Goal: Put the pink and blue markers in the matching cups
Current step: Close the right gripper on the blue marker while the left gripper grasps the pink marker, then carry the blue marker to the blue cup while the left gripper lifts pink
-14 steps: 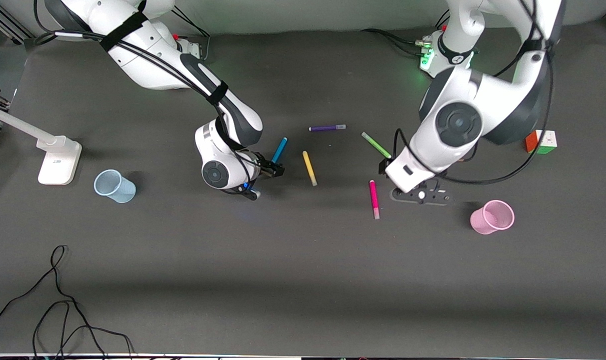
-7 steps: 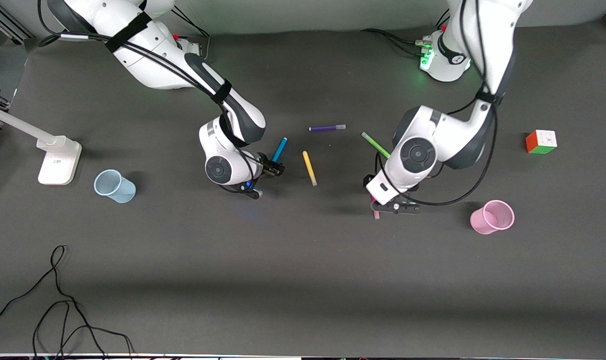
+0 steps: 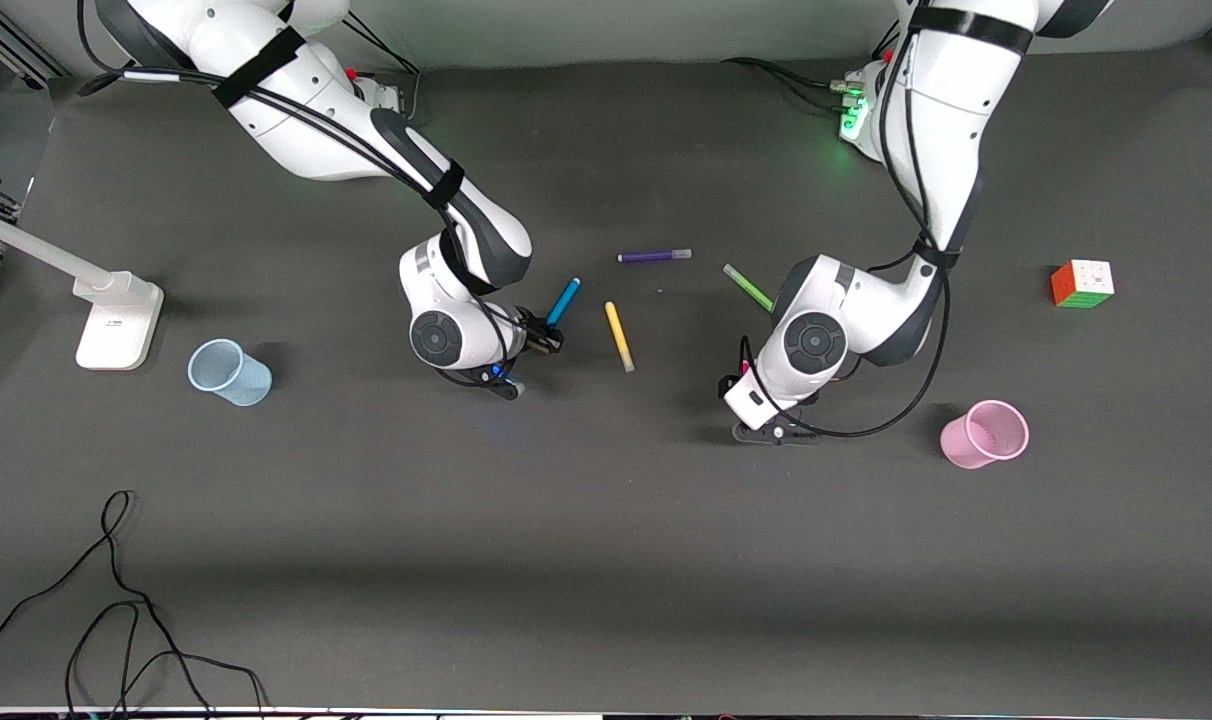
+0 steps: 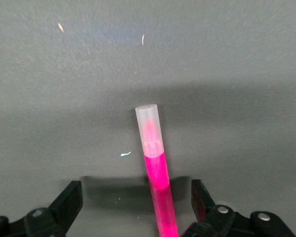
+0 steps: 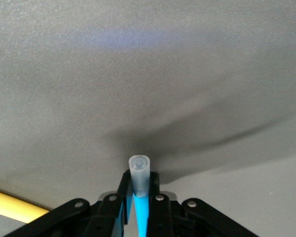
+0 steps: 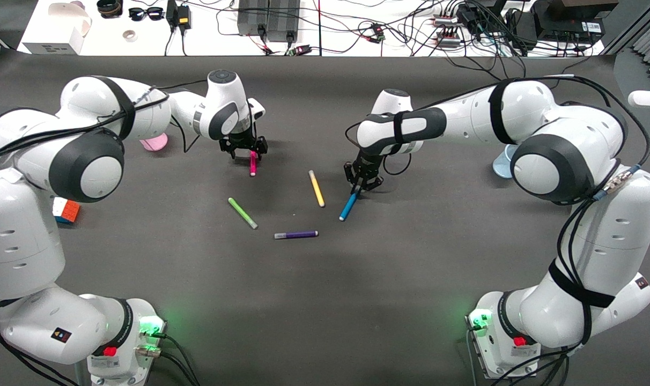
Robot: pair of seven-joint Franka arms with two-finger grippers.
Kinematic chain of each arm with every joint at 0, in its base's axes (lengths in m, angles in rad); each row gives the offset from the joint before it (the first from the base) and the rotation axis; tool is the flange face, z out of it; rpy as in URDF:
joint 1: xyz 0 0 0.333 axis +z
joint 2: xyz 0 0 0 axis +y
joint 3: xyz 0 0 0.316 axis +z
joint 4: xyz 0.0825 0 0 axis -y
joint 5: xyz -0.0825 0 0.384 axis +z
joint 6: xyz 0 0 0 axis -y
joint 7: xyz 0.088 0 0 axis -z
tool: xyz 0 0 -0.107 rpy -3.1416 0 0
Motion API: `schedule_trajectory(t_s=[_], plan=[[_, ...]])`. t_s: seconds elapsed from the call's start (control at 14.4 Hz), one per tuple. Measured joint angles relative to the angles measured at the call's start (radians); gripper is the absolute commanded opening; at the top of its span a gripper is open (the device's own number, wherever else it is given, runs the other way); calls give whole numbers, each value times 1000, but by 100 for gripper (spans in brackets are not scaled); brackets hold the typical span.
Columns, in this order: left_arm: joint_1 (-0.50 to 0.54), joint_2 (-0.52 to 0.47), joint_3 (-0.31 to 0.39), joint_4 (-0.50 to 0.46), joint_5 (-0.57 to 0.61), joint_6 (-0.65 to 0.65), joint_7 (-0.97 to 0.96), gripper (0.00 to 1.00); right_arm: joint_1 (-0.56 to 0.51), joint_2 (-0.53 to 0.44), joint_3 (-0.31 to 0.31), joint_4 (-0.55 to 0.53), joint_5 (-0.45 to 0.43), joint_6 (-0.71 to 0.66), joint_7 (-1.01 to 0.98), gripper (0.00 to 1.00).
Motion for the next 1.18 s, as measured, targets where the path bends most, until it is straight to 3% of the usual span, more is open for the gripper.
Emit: schedule_trajectory(t_s=[0.14, 0.35, 0.42, 0.56, 0.77, 0.97, 1.18], plan=[[-8, -1, -2, 2, 0, -11, -45, 97, -8, -42, -1, 8, 0, -81, 0, 0], [-29, -3, -3, 3, 1, -42, -96, 91, -57, -187, -18, 24, -28, -282, -2, 0], [-32, -4, -3, 4, 1, -64, -101, 80, -75, -247, -33, 25, -72, -338, -3, 0], [-32, -12, 0, 6, 1, -101, -106, 39, -91, -353, -80, 9, -177, -392, -24, 0], [-31, -18, 3, 10, 1, -112, -115, 2, -91, -442, -206, -41, -283, -389, -181, 0], [-30, -18, 4, 15, 0, -112, -138, 0, -97, -487, -330, -60, -406, -365, -379, 0], [-29, -20, 10, 30, -1, -113, -149, 0, -95, -558, -429, -132, -513, -210, -580, 0]])
